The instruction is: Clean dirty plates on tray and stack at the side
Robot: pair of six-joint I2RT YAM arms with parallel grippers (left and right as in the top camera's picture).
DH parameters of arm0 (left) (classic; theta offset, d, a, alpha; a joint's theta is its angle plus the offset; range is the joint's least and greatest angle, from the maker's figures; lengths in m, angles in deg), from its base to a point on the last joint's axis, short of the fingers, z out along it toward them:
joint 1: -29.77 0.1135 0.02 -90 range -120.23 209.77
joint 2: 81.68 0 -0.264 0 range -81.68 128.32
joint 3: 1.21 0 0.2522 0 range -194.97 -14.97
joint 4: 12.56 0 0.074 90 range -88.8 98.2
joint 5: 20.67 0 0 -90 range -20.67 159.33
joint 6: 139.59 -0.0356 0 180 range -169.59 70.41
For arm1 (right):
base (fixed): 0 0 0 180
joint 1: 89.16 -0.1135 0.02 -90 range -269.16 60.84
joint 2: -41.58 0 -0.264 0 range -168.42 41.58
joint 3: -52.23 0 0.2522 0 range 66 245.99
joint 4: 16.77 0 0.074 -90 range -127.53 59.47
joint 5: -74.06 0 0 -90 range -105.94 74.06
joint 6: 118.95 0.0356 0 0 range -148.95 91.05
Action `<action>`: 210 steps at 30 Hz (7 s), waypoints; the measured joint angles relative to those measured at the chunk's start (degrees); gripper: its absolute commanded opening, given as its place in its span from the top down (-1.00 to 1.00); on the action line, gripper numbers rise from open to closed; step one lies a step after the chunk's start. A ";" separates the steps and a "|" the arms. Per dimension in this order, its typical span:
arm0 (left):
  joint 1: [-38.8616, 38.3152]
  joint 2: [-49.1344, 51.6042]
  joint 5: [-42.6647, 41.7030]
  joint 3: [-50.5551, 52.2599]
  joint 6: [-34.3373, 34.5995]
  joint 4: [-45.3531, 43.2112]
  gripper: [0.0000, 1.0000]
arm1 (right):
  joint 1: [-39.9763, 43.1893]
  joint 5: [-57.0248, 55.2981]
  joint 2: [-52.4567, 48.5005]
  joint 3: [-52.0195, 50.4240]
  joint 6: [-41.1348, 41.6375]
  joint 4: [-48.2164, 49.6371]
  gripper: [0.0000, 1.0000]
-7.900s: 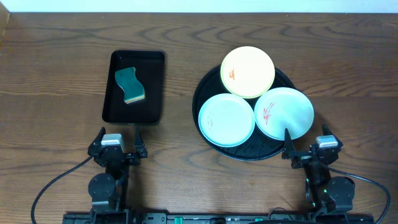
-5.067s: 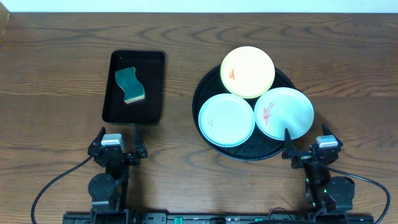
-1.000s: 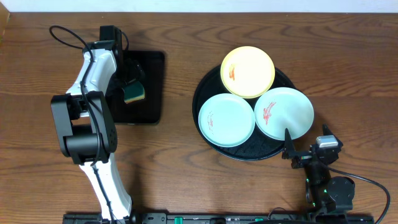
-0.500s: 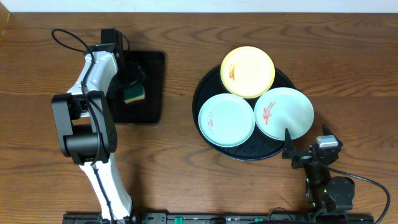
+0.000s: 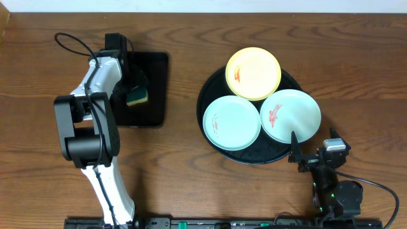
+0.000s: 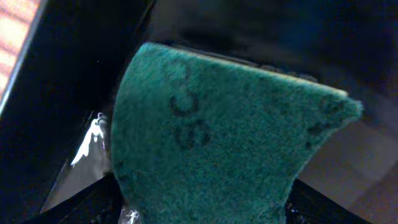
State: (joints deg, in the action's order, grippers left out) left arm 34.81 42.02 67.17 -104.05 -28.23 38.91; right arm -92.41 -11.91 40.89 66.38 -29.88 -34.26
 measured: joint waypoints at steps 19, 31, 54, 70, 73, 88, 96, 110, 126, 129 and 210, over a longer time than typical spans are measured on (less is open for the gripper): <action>0.00 -0.28 0.83 0.28 -1.01 -0.13 0.63 | 0.00 0.00 0.00 0.00 0.00 -0.02 -0.98; -0.24 -16.90 -0.57 0.68 0.52 2.32 0.84 | 0.00 0.00 0.00 0.00 0.00 -0.02 -0.99; -0.37 -10.78 -3.54 0.72 1.36 0.79 0.85 | 0.00 0.00 0.00 0.00 0.00 -0.02 -0.99; -0.39 -27.78 -3.69 1.14 1.36 1.81 0.85 | 0.00 0.00 0.00 0.00 0.00 0.00 -0.98; -0.37 -28.52 -3.65 1.03 1.36 1.25 0.85 | 0.00 0.00 0.00 0.00 0.00 0.00 -0.99; -0.37 -14.58 -3.56 6.43 1.36 -5.29 0.85 | 0.00 0.00 0.00 0.00 0.00 -0.02 -0.98; -0.39 -32.22 -6.99 5.81 1.36 -5.62 0.85 | 0.00 0.00 0.00 0.00 0.00 -0.02 -0.98; -0.61 -17.38 0.04 9.40 1.57 -10.43 0.85 | 0.00 0.00 0.00 0.00 0.00 0.00 -0.98; -2.16 -34.91 -3.85 9.38 1.25 -8.94 0.85 | 0.00 0.00 0.00 0.00 0.00 -0.02 -0.98; -3.78 -34.36 -0.15 9.97 1.14 -12.22 0.84 | 0.00 0.00 0.00 0.00 0.00 -0.02 -0.99; -28.00 -33.05 -13.79 18.01 9.40 -9.68 0.85 | -7.69 19.39 -94.79 78.68 13.35 -41.62 -0.77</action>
State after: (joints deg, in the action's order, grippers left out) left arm 6.81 8.97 53.38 -86.04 -18.83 29.23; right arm -100.10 7.48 -53.90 145.06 -16.53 -75.88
